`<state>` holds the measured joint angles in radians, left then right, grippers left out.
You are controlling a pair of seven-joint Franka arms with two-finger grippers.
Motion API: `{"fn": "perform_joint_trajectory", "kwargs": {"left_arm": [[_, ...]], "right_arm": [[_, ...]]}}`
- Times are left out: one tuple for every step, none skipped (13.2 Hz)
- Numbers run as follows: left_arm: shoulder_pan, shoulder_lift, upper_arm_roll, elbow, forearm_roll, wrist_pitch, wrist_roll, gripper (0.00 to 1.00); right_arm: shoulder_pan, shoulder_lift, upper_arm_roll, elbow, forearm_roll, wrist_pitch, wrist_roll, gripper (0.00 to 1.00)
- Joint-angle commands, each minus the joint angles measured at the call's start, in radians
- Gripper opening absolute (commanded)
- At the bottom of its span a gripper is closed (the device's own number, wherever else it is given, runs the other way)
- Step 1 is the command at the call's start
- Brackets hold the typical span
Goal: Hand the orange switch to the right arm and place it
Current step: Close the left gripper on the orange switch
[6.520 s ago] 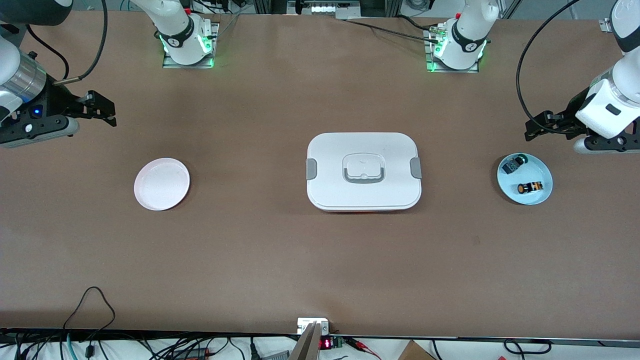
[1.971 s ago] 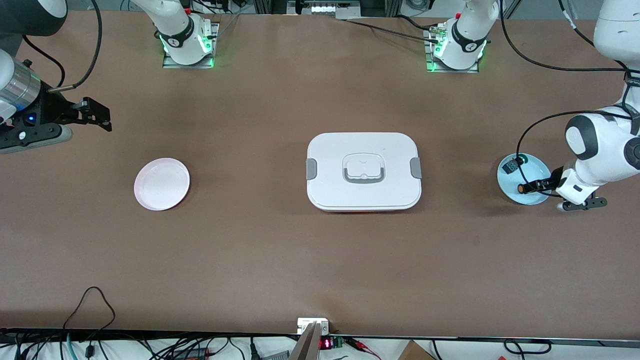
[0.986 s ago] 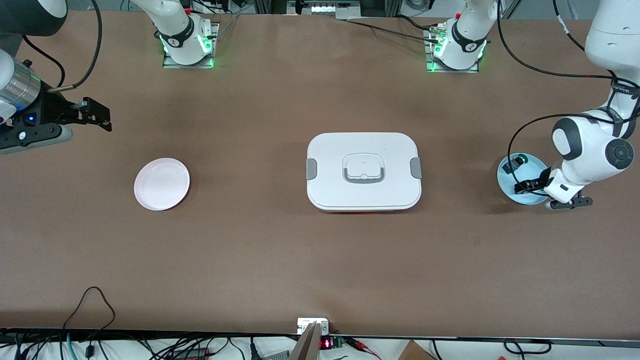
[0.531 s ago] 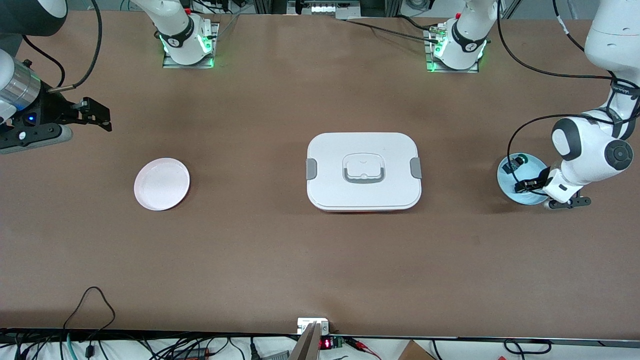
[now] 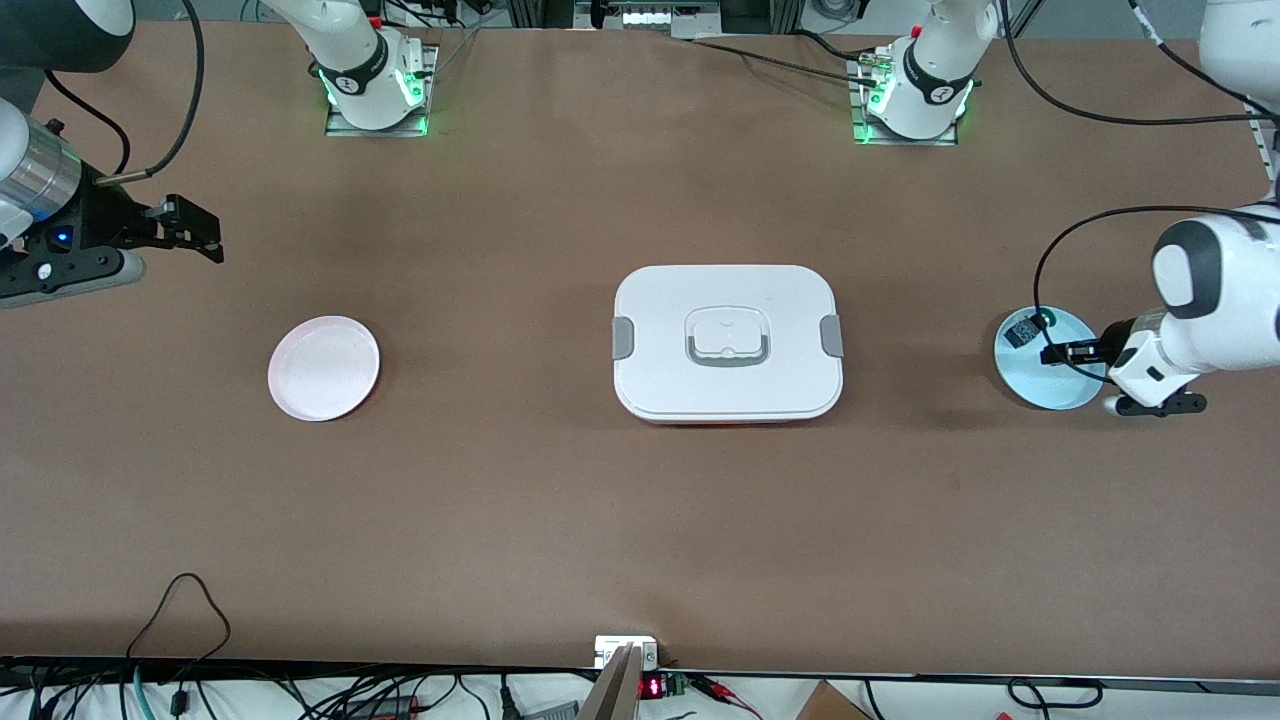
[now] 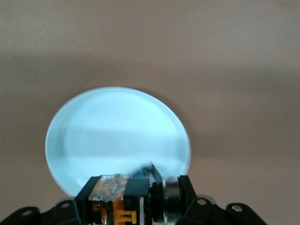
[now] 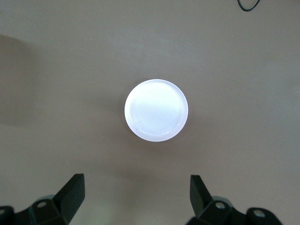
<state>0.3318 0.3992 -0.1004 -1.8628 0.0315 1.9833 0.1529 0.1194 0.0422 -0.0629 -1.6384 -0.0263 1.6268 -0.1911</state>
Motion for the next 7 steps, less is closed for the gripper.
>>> {"fn": "perform_joint_trajectory", "kwargs": {"left_arm": [[0.01, 0.004, -0.071, 0.128, -0.049, -0.202, 0.028, 0.28], [0.01, 0.007, -0.077, 0.163, -0.123, -0.271, 0.03, 0.29], [0.004, 0.012, -0.079, 0.187, -0.189, -0.329, 0.031, 0.29], [0.003, 0.018, -0.079, 0.204, -0.253, -0.363, 0.033, 0.29], [0.003, 0.018, -0.081, 0.208, -0.303, -0.376, 0.06, 0.29], [0.0, 0.017, -0.082, 0.211, -0.361, -0.376, 0.141, 0.29], [0.0, 0.017, -0.082, 0.211, -0.436, -0.376, 0.262, 0.27]], "right_arm": [[-0.004, 0.007, 0.005, 0.02, -0.003, -0.01, 0.007, 1.0], [-0.004, 0.007, 0.005, 0.02, -0.003, -0.01, 0.007, 1.0], [-0.004, 0.007, 0.005, 0.02, -0.003, -0.01, 0.004, 1.0], [-0.004, 0.01, 0.005, 0.02, -0.001, -0.01, 0.004, 1.0], [-0.003, 0.013, 0.005, 0.02, -0.001, -0.01, 0.004, 1.0], [-0.001, 0.015, 0.005, 0.02, -0.001, -0.01, 0.005, 1.0], [0.0, 0.015, 0.005, 0.02, -0.001, -0.01, 0.006, 1.0]]}}
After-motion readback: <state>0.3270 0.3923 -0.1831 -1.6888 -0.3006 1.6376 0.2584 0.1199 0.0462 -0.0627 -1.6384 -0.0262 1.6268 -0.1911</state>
